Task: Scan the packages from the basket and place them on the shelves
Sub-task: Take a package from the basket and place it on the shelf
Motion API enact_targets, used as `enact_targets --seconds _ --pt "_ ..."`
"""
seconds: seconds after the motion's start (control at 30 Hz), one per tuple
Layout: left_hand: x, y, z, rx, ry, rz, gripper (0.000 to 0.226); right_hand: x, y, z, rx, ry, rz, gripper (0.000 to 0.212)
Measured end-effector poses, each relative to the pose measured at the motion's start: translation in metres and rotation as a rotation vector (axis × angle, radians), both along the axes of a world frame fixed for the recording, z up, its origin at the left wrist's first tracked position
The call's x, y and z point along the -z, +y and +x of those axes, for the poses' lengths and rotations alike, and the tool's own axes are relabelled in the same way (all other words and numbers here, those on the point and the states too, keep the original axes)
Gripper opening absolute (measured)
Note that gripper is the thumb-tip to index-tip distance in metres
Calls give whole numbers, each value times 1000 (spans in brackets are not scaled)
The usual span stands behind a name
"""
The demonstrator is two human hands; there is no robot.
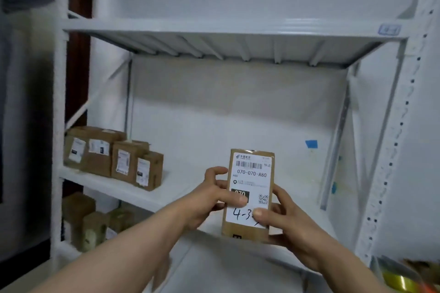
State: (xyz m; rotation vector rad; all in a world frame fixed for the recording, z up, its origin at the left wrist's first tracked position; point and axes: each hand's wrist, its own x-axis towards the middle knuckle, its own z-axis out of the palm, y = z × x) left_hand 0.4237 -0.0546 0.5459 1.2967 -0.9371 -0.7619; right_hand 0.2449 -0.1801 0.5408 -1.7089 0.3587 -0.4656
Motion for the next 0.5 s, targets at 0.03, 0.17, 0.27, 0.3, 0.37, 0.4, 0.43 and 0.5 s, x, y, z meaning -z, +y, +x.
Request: enact_targets --seconds 0.03,0.17,0.27,0.3,0.37,0.4,0.43,0.5 --pt "-16 12 13 -19 -19 -33 102 -16 9 17 -2 -28 -35 75" --pt "-74 59 80 -122 -85 -181 84 -80 46 100 -18 -160 -171 80" --pt "-117 94 138 -220 -130 -308 71 -126 77 174 -9 -277 -238 80" --pt "-131 106 158 -257 -150 -342 66 -141 87 202 -11 -313 -259 77" --pt "-158 131 195 -313 -204 -381 58 -167 106 254 -28 -383 -295 68" --pt "-171 144 217 -340 -240 -396 56 -180 118 283 -43 -420 -311 65" --pt "-184 158 238 -369 -272 -412 54 -192 128 310 -51 -454 -330 64" --pt "-209 182 281 -430 -318 -439 57 -214 148 361 -60 -527 -355 63"
